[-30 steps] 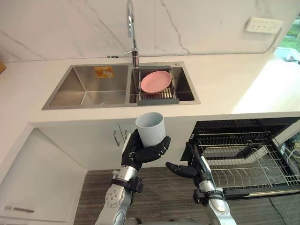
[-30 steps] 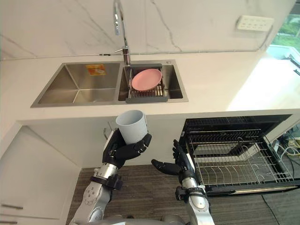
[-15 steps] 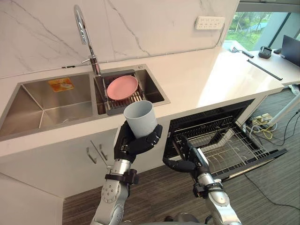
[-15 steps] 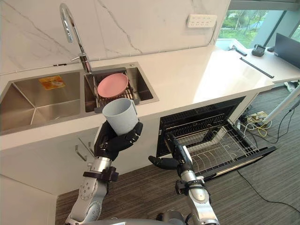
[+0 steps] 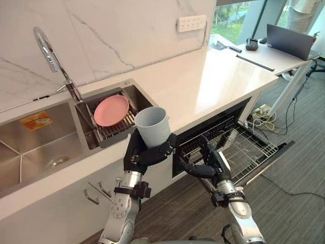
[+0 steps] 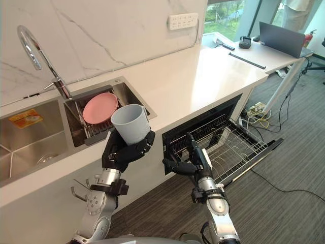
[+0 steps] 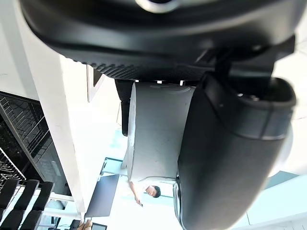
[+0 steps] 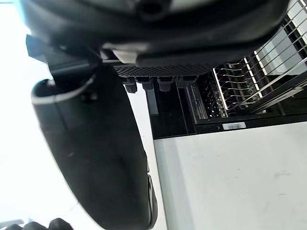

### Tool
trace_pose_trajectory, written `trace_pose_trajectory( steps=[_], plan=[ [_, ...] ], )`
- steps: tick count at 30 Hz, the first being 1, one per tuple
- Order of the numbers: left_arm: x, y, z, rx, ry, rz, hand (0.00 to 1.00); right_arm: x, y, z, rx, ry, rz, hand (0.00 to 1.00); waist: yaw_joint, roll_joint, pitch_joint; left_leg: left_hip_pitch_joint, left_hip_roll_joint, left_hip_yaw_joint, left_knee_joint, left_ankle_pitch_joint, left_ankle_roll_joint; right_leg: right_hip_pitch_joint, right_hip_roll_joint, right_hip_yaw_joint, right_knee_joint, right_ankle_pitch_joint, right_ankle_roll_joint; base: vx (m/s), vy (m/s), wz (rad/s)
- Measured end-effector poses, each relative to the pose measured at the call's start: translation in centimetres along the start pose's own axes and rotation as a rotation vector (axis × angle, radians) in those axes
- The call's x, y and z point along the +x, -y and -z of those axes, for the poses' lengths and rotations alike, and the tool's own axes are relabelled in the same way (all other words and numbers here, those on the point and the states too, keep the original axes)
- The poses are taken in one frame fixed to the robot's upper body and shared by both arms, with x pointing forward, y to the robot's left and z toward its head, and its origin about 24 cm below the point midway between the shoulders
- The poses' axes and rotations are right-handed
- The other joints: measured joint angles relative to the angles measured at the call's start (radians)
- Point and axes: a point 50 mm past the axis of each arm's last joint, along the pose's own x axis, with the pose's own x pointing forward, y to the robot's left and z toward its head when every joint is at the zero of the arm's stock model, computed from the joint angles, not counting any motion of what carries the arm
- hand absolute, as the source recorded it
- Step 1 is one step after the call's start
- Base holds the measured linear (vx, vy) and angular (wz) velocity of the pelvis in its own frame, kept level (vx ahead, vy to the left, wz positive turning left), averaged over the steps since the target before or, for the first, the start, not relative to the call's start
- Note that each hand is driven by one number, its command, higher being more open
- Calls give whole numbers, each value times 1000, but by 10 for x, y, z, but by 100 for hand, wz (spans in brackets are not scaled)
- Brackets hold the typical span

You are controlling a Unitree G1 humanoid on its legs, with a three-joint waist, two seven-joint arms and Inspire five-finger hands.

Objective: Walk over to the sink, pick up the cup, carry it to the dishwasher, place the cup inside the dishwasher, then close the dishwasher door

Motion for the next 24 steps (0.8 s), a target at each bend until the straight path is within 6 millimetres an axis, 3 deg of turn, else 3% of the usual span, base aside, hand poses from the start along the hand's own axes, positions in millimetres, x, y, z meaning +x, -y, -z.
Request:
trace_pose_trajectory(
  steps=[9, 17, 24],
  plan=[
    [13, 3, -13, 72, 75, -16, 0, -5, -6, -11, 29, 57, 12, 100, -8, -5, -2, 15, -24, 51, -38, 7, 13, 8, -9, 48, -82, 54, 27, -13, 58, -16],
    [31, -13, -48, 266, 260, -149, 0, -14, -13, -32, 98, 158, -24, 100, -10, -18, -1, 29, -22, 106, -44, 5, 14, 14, 0, 102, -134, 90, 28, -37, 13, -21],
    [32, -19, -41, 361, 239, -205, 0, -15, -21, -53, 146, 266, -83, 100, -28, -34, -6, 29, -23, 119, -43, 5, 14, 13, 1, 126, -158, 109, 30, -26, -9, -12]
  ],
)
